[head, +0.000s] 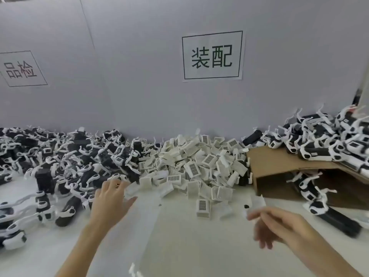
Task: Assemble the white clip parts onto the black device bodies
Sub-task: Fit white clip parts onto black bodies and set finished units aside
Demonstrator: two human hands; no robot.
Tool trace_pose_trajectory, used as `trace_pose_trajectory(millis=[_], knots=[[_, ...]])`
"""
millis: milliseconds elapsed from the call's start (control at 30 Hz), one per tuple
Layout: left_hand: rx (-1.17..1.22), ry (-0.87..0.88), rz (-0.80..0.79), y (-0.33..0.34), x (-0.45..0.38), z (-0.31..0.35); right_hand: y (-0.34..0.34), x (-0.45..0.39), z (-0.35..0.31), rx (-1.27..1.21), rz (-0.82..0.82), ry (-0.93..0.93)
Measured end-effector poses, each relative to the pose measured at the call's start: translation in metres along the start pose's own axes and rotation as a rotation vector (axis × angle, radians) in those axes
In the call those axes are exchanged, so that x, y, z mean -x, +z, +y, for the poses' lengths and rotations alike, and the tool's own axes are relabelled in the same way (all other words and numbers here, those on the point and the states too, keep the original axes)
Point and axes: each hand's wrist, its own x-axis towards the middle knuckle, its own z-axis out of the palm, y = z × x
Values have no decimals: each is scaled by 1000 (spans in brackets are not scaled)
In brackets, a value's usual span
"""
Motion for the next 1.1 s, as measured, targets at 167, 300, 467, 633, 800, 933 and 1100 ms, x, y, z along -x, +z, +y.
trace_pose_trajectory(millis=[167, 300, 467, 633, 800, 933, 1100], knots=[[-199, -45, -118, 24, -12, 8, 18, -75, 16, 90, 126, 32], [-126, 39, -13, 40, -22, 19, 18, -100, 49, 85, 189, 49], [81, 274, 108, 49, -31, 55, 18, -106, 67, 56, 197, 31], [325, 462, 216, 38, -29, 119, 24, -98, 77, 32, 244, 1], [598, 564, 291, 12, -25, 196, 33, -110, 68, 167, 131, -40], [837, 564, 348, -3, -24, 244, 42, -129, 57, 252, 16, -63], [987, 618, 186, 4, -19, 252, 40, -141, 62, -147, 124, -10]])
